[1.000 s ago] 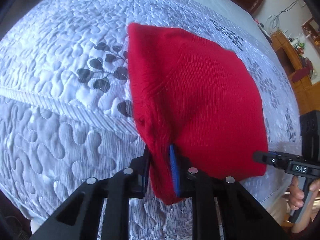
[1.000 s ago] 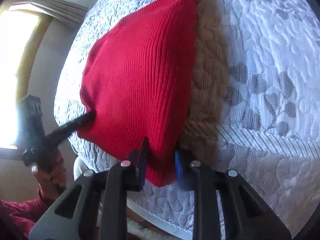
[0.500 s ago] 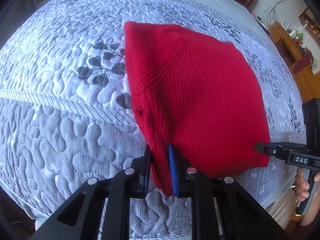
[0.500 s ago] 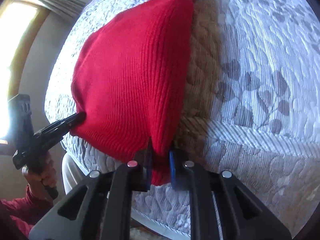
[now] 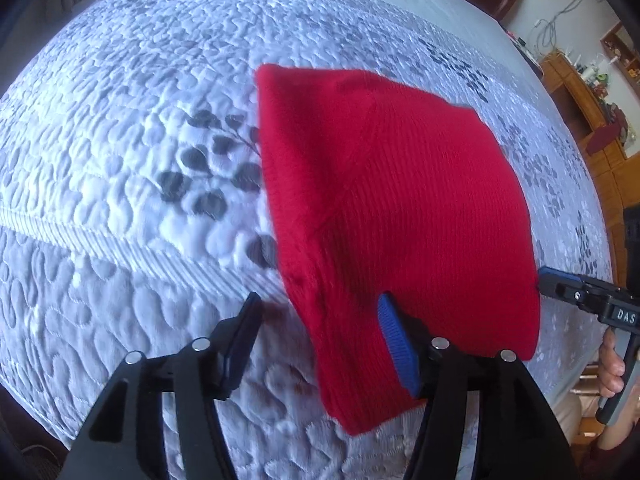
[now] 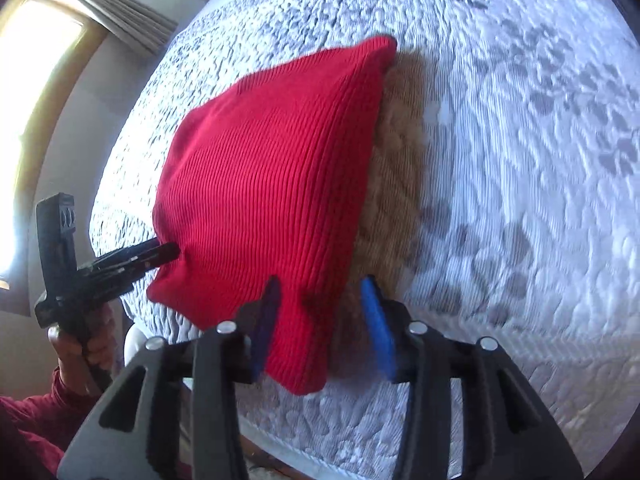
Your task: Fold small clothes
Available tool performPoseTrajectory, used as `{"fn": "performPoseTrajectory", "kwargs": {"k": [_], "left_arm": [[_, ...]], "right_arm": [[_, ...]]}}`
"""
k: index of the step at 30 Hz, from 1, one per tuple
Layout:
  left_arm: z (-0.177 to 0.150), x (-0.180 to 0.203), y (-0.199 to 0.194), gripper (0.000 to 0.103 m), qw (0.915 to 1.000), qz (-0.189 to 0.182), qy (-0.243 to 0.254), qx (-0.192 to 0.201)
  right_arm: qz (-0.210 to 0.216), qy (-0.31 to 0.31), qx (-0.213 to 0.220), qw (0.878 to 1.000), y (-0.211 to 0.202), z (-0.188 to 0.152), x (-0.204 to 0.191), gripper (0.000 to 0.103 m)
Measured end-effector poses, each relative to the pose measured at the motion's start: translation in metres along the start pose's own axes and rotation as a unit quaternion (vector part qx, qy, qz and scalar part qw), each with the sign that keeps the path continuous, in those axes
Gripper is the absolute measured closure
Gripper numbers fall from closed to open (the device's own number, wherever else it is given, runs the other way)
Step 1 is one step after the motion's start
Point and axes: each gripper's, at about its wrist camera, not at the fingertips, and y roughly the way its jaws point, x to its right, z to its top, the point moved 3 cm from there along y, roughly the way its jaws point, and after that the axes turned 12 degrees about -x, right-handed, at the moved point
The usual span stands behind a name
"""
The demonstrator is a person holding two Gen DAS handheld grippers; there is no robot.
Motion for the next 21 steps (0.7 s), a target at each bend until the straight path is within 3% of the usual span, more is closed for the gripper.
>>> {"fn": "performPoseTrajectory", "kwargs": {"k": [3, 10, 15, 18, 21], "left_arm": [[0.013, -0.012, -0.002, 0.039, 0.9996, -0.023, -0.013, -0.004], [0.029, -0.03, 0.003, 0.036, 0.9911, -0.127, -0.026, -0.03], [0.031, -0.03, 0.006, 0.036, 0.9918, -0.12, -0.031, -0.033], [0.029, -0.035, -0.005, 0.036, 0.9949, -0.091, -0.041, -0.013], [0.031, -0.038, -0.009, 0.036, 0.9944, -0.098, -0.036, -0.013]], "right_arm": [[0.002, 0.0, 0.002, 1.0, 0.0, 0.009, 0.0, 0.06], [0.011, 0.0, 0.002, 1.0, 0.003, 0.023, 0.002, 0.058], [0.007, -0.008, -0.001, 1.0, 0.007, 0.031, -0.003, 0.056], [0.006, -0.009, -0.001, 1.0, 0.008, 0.032, -0.002, 0.056], [0.007, -0.009, -0.002, 1.0, 0.009, 0.034, -0.001, 0.056]]}}
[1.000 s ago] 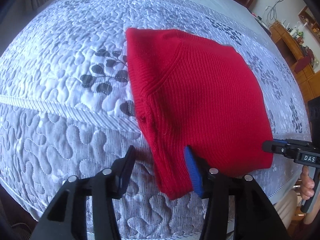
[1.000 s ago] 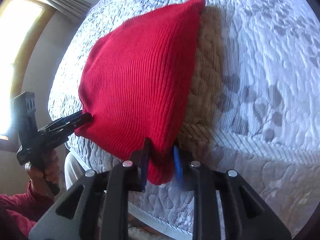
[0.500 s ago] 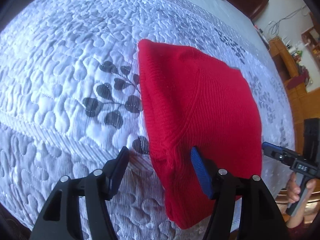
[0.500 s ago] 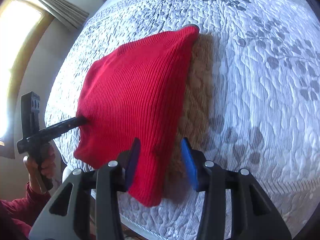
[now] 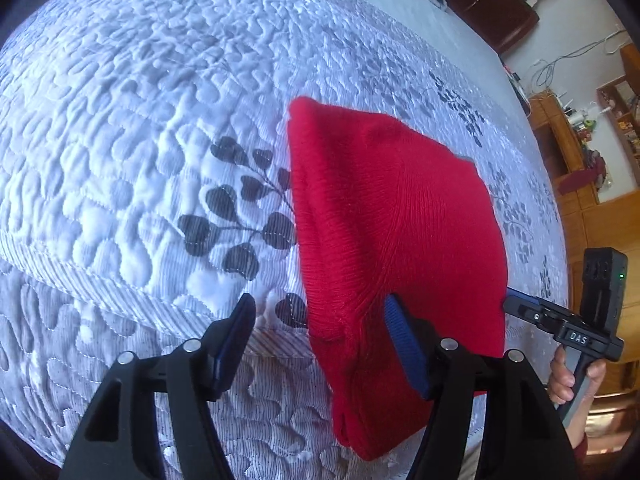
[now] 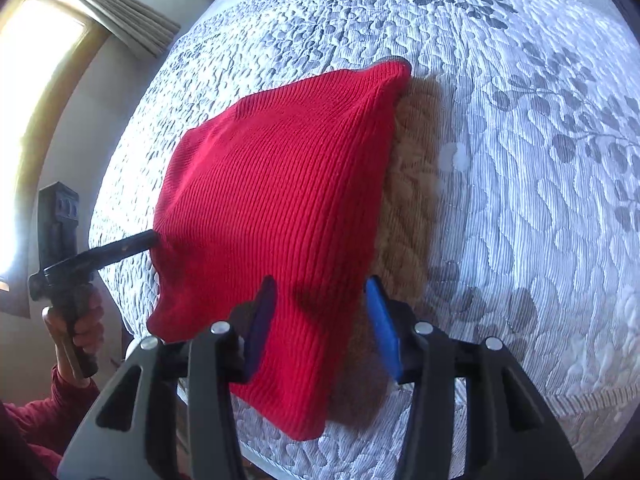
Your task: Fold small clothes
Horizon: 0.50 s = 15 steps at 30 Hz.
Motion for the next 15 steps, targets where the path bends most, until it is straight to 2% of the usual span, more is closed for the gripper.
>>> {"fn": "performPoseTrajectory", "kwargs": {"k": [2, 8, 12, 15], "left_arm": [[0.004, -0.004, 0.004, 0.036, 0.9999, 0.004, -0.006, -0.007], [0.019, -0.006, 0.014, 0.034, 0.9995, -0.021, -0.011, -0.023], [0.028, -0.002, 0.021, 0.036, 0.9966, -0.071, -0.008, -0.042], [0.034, 0.0, 0.03, 0.036, 0.9951, -0.084, -0.009, -0.05]], "right_arm": [[0.002, 0.002, 0.0, 1.0, 0.001, 0.002, 0.0, 0.056], [0.005, -0.002, -0.001, 1.0, 0.002, 0.004, 0.0, 0.056], [0.005, -0.001, -0.002, 1.0, 0.003, 0.008, 0.003, 0.056], [0.01, 0.0, -0.004, 1.0, 0.005, 0.011, 0.006, 0.056]]}}
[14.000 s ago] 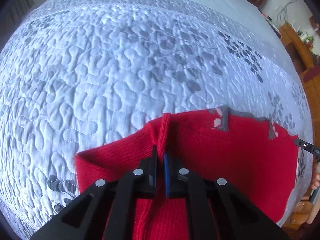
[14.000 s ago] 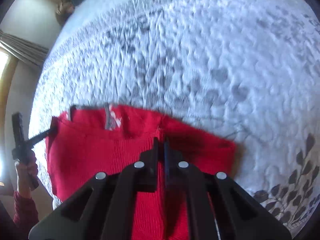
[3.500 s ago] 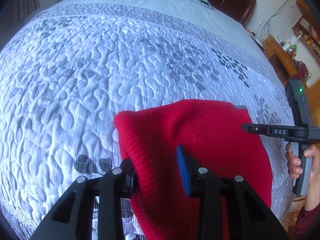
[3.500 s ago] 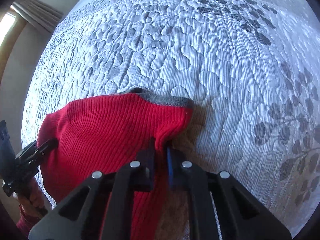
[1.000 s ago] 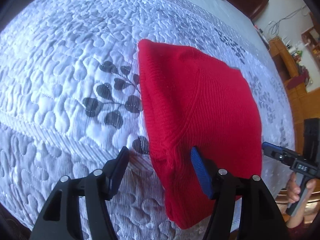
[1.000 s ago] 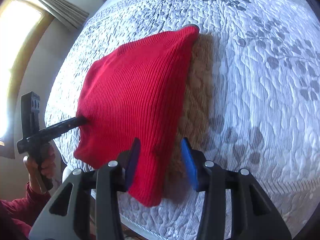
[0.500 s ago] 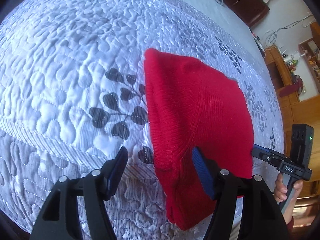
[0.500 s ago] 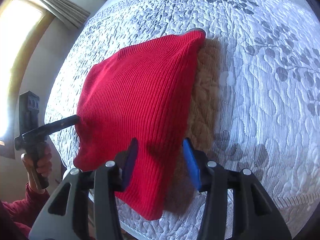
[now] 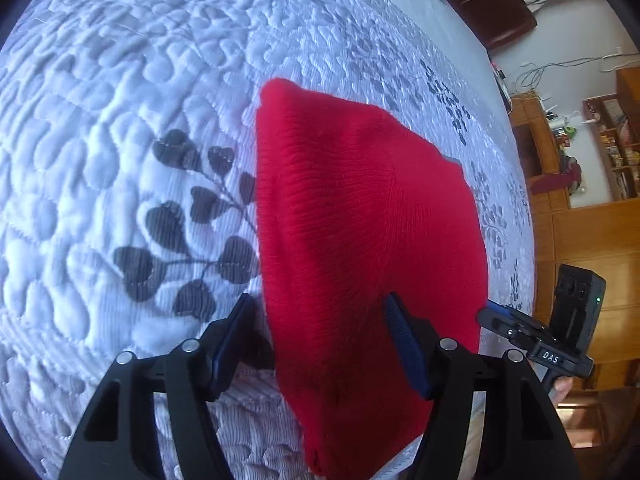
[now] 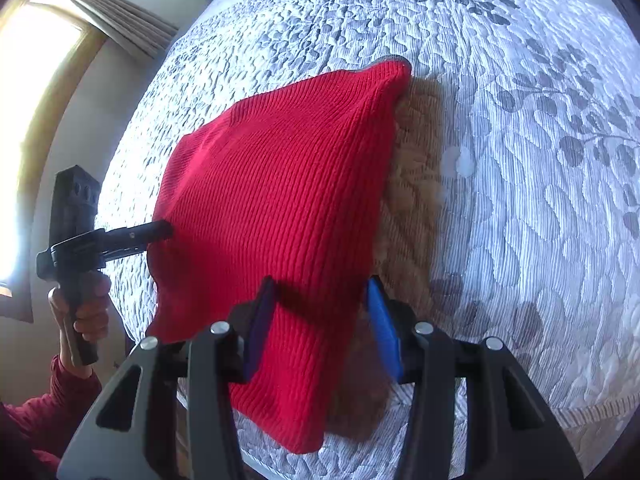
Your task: Fold small clothes
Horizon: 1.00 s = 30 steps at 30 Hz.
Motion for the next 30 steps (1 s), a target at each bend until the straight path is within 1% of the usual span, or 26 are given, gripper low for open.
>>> {"fn": "performPoseTrajectory", "kwargs": {"k": [4, 6, 7, 9, 10, 14, 18, 19, 20, 21, 23, 24, 26, 28, 30], "left_arm": [[0.01, -0.004, 0.004, 0.035, 0.9991, -0.042, 0.001, -0.007], [0.013, -0.002, 0.005, 0.036, 0.9988, -0.048, 0.003, -0.008], [0.014, 0.001, 0.006, 0.037, 0.9989, -0.045, 0.008, -0.009], [0.014, 0.006, 0.008, 0.046, 0.9992, -0.035, 0.016, -0.011], [0.015, 0.009, 0.01, 0.048, 0.999, -0.038, 0.02, -0.016], [0.017, 0.016, 0.015, 0.047, 0.9993, -0.022, 0.023, -0.018], [0.018, 0.021, 0.019, 0.045, 0.9993, -0.003, 0.032, -0.017], [0.016, 0.022, 0.019, 0.045, 0.9993, 0.001, 0.035, -0.016], [0.017, 0.021, 0.019, 0.049, 0.9993, 0.003, 0.034, -0.015], [0.016, 0.021, 0.018, 0.056, 0.9993, 0.002, 0.034, -0.013], [0.016, 0.023, 0.018, 0.064, 0.9993, -0.007, 0.034, -0.014], [0.016, 0.024, 0.018, 0.065, 0.9993, -0.007, 0.034, -0.013], [0.015, 0.026, 0.017, 0.066, 0.9994, -0.005, 0.034, -0.011], [0.016, 0.026, 0.016, 0.068, 0.9995, -0.012, 0.028, -0.008], [0.015, 0.026, 0.015, 0.07, 0.9996, -0.017, 0.024, -0.003]], "right_arm": [[0.01, 0.001, -0.003, 1.0, 0.003, 0.005, 0.003, 0.054], [0.011, 0.0, -0.006, 1.0, 0.005, 0.008, 0.004, 0.053], [0.012, -0.001, -0.007, 1.0, 0.006, 0.01, 0.004, 0.053], [0.011, -0.005, -0.01, 1.0, 0.007, 0.015, 0.003, 0.052], [0.008, -0.007, -0.011, 1.0, 0.008, 0.018, 0.002, 0.05], [0.002, -0.01, -0.014, 1.0, 0.011, 0.024, -0.001, 0.049], [0.01, -0.005, -0.021, 1.0, 0.019, 0.032, 0.001, 0.046], [0.015, -0.001, -0.022, 1.0, 0.021, 0.033, 0.003, 0.048], [0.021, 0.001, -0.024, 0.999, 0.022, 0.034, 0.004, 0.048], [0.033, 0.006, -0.025, 0.999, 0.024, 0.036, 0.007, 0.048], [0.049, 0.016, -0.027, 0.998, 0.025, 0.038, 0.01, 0.052], [0.055, 0.017, -0.027, 0.998, 0.025, 0.038, 0.012, 0.054], [0.063, 0.019, -0.024, 0.998, 0.022, 0.036, 0.014, 0.062], [0.071, 0.016, -0.016, 0.997, 0.016, 0.033, 0.013, 0.067], [0.075, 0.016, -0.009, 0.997, 0.012, 0.031, 0.011, 0.069]]}}
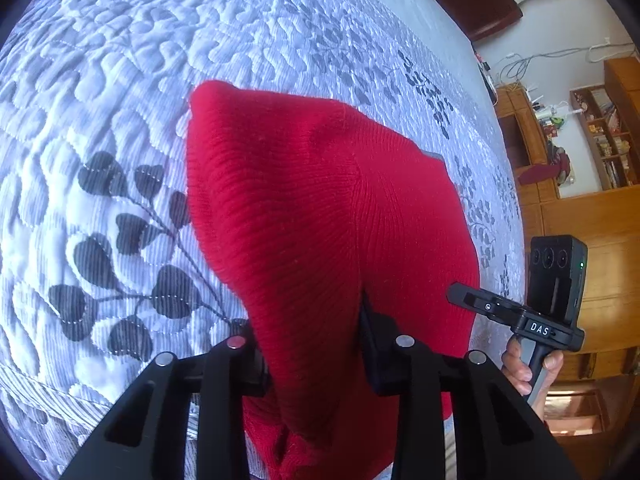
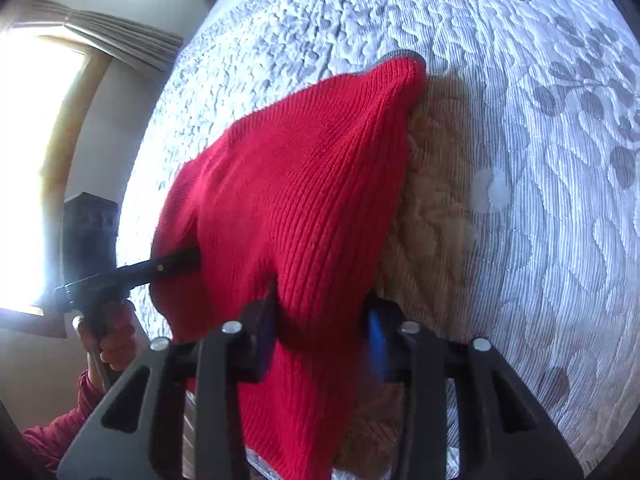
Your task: Fold small clothes
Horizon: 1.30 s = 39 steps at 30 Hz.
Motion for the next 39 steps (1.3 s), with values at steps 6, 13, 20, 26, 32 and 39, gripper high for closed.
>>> {"fn": "performPoseTrajectory", "kwargs": {"k": [6, 13, 20, 26, 32, 39], "left_arm": [[-0.009, 0.014, -0.009, 0.071, 0.9999, -0.004, 0.007, 0.014], [-0.025, 0.05, 0.002, 0.071, 0.9996, -0.021, 0.02, 0.001], [-0.02, 0.129, 0.023, 0.072, 0.9974, -0.04, 0.06, 0.005], [0.006, 0.198, 0.061, 0.071, 0.9951, -0.041, 0.088, 0.018], [0.026, 0.196, 0.144, 0.07, 0.9989, 0.015, 0.041, -0.017], [0.012, 0.19, 0.145, 0.053, 0.9978, 0.048, 0.044, -0.008]], "right_arm": [[0.001, -0.006, 0.009, 1.0, -0.02, -0.01, -0.008, 0.071], [-0.01, -0.006, 0.011, 1.0, -0.054, -0.037, 0.002, 0.072], [-0.041, -0.001, 0.039, 0.998, -0.128, -0.054, 0.035, 0.072], [-0.062, 0.02, 0.061, 0.996, -0.186, -0.045, 0.1, 0.072], [-0.049, 0.096, 0.024, 0.994, -0.154, -0.031, 0.196, 0.071], [-0.05, 0.076, 0.054, 0.994, -0.159, -0.062, 0.2, 0.045]]}}
